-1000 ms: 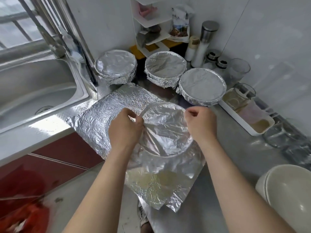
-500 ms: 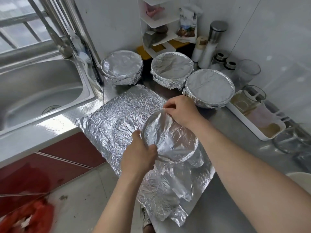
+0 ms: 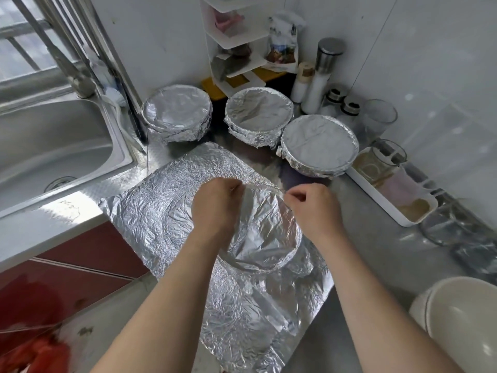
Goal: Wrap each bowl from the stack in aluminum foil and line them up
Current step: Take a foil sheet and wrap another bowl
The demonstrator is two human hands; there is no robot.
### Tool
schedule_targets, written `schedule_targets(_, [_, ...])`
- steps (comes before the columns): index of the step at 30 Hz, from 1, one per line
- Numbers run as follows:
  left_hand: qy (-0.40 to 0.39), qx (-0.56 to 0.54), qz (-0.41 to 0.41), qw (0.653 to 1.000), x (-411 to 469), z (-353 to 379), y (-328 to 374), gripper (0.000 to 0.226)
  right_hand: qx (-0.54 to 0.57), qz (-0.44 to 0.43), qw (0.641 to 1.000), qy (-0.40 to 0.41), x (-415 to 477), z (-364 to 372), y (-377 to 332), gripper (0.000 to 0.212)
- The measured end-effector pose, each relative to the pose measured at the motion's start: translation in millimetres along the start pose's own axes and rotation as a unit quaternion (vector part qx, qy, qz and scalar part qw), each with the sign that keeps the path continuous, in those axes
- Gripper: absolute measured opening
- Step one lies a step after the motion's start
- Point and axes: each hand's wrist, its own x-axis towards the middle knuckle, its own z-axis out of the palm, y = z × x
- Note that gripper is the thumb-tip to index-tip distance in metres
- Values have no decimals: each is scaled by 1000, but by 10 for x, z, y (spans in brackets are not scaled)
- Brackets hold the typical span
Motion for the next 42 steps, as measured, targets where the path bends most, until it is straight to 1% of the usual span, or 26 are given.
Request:
schedule_targets(5, [34,49,27,998,-3,34,-26,22,-4,17,1000,4,19,91,-18,14])
schedule_targets(8, [49,39,16,998,-55,10,-82,21,21,-7,1000,-2,57,114,-46,13])
schedule_targets(10, [55,30,9,998,-121,-26,-133,22,94,-14,995,-13,86,118,-25,15])
schedule_targets(11, [43,32,18,998,-158,-26,-144,28,143,-2,989,-28,88,106,-1,19])
schedule_targets(13, [-7,71,61,996,-221,9,-122,43,256,47,963,-69,43,77,66,28])
schedule_targets(15, [-49,103,88,990,-275,39,-62,48,342,92,931,-91,-67,31,131,35])
schedule_targets(16, [-56,100,101,988,-313,41,-33,47,353,102,926,-86,-136,-12,168,37])
schedule_targets(19, [-41,54,175,982,-537,34,-34,46,336,90,935,-76,-458,-213,301,51])
schedule_targets(20, [-53,51,196,978,-636,54,-39,50,324,79,938,-94,-583,-278,355,60])
schedule_targets(21, [-73,56,217,972,-737,84,-44,54,289,61,946,-132,-711,-326,385,72])
schedule_targets(22, [-89,64,238,965,-837,127,-49,59,225,37,957,-182,-838,-341,404,86])
schedule_targets(23, [-98,68,260,958,-906,171,-50,65,147,12,961,-232,-944,-334,414,100])
schedule_targets(24, [-104,74,277,952,-965,215,-49,72,74,-8,961,-266,-1026,-308,415,112])
schedule_targets(25, [-108,85,290,947,-1000,257,-51,78,15,-24,960,-279,-1075,-267,409,119])
schedule_targets(26, [-107,93,295,945,-1047,287,-49,82,-25,-38,961,-271,-1124,-234,406,123])
schedule_targets(28, [-99,93,289,948,-1065,335,-80,81,-51,-65,971,-222,-1132,-162,418,119])
schedule_targets(30, [-85,88,291,949,-1083,372,-90,73,-29,-76,981,-175,-1120,-132,440,109])
schedule_targets(35, [-16,59,318,946,-1111,446,-77,52,56,-54,986,-145,-994,-149,479,89])
schedule_targets(39, [41,42,306,950,-1152,557,-66,29,152,18,985,-81,-848,-171,426,59])
schedule_targets(41, [63,54,285,955,-1183,595,-14,23,214,81,972,-45,-816,-105,387,51])
schedule_targets(42, [68,66,273,957,-1199,611,20,23,250,122,961,-14,-819,-42,373,49])
